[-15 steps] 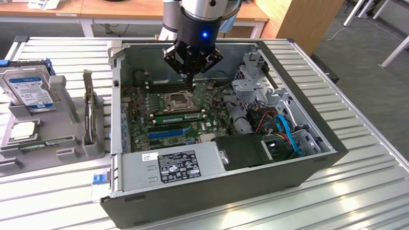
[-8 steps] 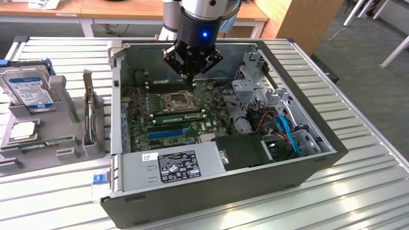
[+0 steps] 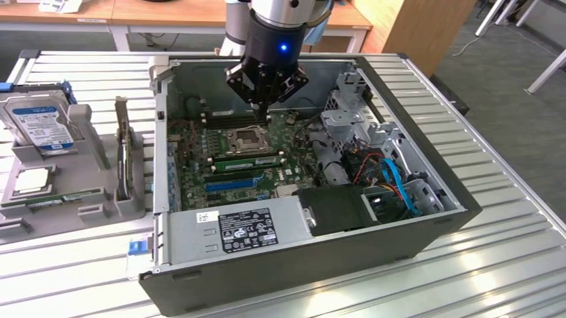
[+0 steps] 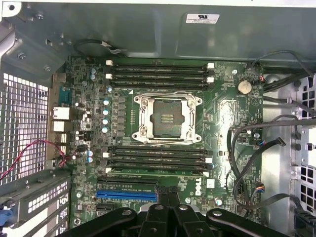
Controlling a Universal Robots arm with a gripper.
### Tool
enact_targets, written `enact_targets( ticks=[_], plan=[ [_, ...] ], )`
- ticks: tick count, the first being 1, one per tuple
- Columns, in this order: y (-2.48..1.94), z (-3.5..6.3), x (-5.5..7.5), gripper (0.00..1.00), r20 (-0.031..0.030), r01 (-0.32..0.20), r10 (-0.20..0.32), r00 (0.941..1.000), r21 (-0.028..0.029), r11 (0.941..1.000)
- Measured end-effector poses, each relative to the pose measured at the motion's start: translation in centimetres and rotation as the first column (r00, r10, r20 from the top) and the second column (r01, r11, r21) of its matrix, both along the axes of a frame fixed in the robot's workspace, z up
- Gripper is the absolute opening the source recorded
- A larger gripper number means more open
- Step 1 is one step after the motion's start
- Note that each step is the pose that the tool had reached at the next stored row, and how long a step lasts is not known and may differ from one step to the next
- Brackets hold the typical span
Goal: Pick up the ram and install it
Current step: 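Press down the ram until it locks into place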
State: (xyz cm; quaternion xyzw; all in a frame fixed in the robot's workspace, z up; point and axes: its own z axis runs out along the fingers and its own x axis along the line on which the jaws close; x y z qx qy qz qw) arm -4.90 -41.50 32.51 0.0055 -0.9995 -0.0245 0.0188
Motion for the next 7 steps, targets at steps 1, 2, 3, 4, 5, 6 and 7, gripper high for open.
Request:
enact_targets(
  ticks=[1,2,3,4,5,6,7],
  plan=[
    [0.00,0.00,0.00,0.10,-0.0002,0.000,0.000,1.0000,-0.0012,1.0000],
    [-0.01,0.00,0.00,0.10,-0.0004,0.000,0.000,1.0000,-0.0017,1.0000],
    [-0.01,0.01,0.00,0.10,-0.0005,0.000,0.000,1.0000,-0.0017,1.0000],
    [0.00,0.00,0.00,0.10,-0.0004,0.000,0.000,1.0000,-0.0016,1.0000],
    [0.00,0.00,0.00,0.10,-0.0004,0.000,0.000,1.0000,-0.0016,1.0000],
    [0.00,0.00,0.00,0.10,-0.0004,0.000,0.000,1.0000,-0.0017,1.0000],
    [0.00,0.00,0.00,0.10,-0.0005,0.000,0.000,1.0000,-0.0016,1.0000]
  ],
)
